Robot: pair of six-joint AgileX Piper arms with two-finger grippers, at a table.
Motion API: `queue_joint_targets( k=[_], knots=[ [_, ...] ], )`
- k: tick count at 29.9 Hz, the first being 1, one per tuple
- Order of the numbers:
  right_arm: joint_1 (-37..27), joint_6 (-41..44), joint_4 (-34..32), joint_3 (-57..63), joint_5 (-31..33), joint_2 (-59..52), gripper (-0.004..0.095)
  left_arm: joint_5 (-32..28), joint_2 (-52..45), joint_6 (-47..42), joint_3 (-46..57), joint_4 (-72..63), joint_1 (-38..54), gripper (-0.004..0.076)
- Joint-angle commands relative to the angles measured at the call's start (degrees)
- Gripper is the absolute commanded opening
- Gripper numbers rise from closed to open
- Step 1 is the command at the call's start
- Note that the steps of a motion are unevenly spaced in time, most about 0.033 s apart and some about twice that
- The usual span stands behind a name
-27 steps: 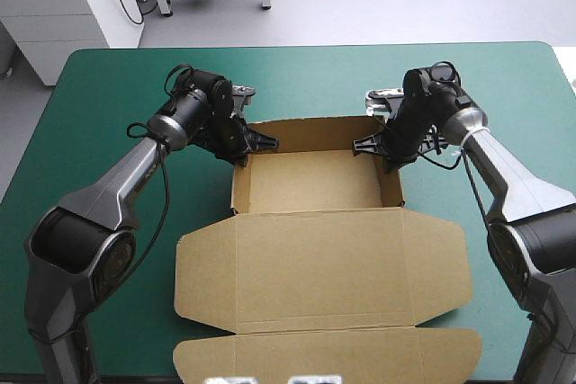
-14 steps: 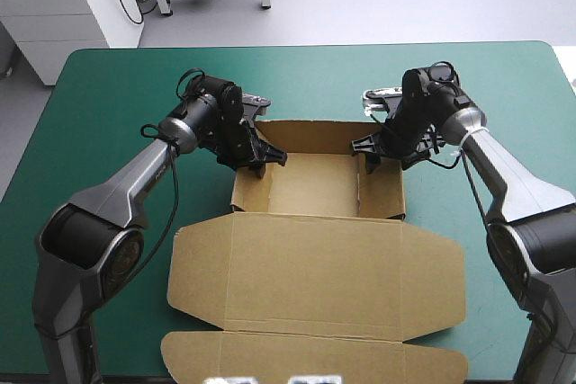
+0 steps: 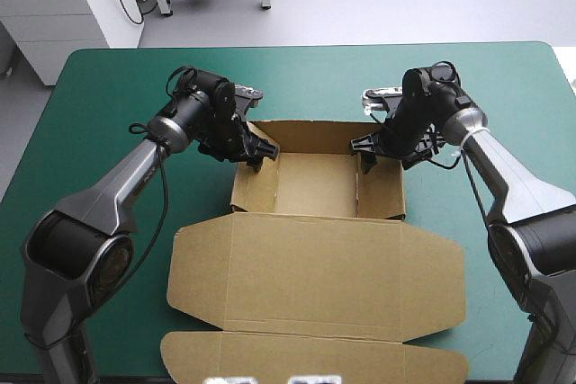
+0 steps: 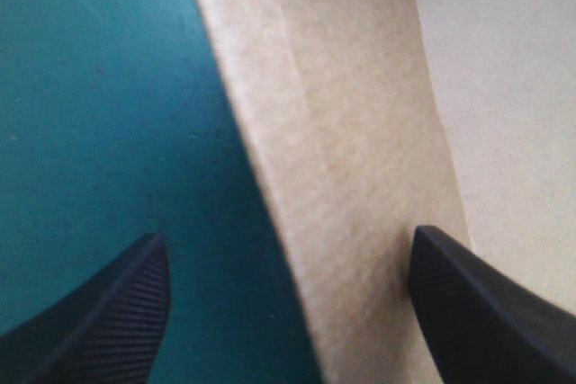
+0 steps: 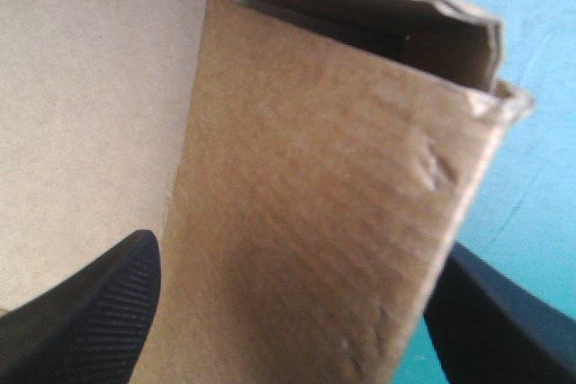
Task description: Fold the box
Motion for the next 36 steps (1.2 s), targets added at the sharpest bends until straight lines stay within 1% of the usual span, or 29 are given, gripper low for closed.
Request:
queue_joint_targets(
  k=[1,6,8,11,13,16,19,20,27,36],
  knots=[
    [0.1,-0.2,-1.5,-1.6,1.0,-5.6,0.0739,3.3,-6.3,0.7,-1.3,-0.4,1.1,0.0532],
    [0.1,-0.4,-2.2,-1.6,0.9,-9.5,0.0737,2.7,-10.6,2.5,-1.3,0.2,1.6,0.0531],
    [0.1,-0.4,-2.1,-1.6,0.4,-11.4,0.0738,1.6,-12.8,3.6,-1.3,-0.2,1.6,0.0522],
    [0.1,-0.4,-2.0,-1.6,0.4,-13.9,0.0738,0.3,-17.3,4.3,-1.3,-0.7,1.6,0.0456],
    [0.1,-0.4,-2.0,-1.6,0.4,-15.4,0.0738,0.6,-21.0,6.2,-1.3,-1.1,1.6,0.0358],
    [0.1,-0.4,-2.0,-1.6,0.4,-16.6,0.0738,3.4,-26.1,10.5,-1.3,-1.1,1.6,0.0177],
    [0.1,-0.4,-2.0,-1.6,0.7,-16.7,0.0738,3.4,-31.9,12.2,0.6,-0.1,1.6,0.002],
    [0.1,-0.4,-1.9,-1.6,0.8,-16.7,0.0738,3.4,-33.8,13.3,1.5,-0.2,1.6,-0.0007],
    [0.1,-0.4,-1.5,-1.6,0.1,-16.5,0.0738,3.3,-47.5,14.3,13.0,-0.2,1.6,-0.0008],
    [0.1,-0.4,-1.4,-1.6,0.0,-15.9,0.0738,2.6,-64.2,13.3,37.3,-0.2,1.6,-0.0008]
  ],
)
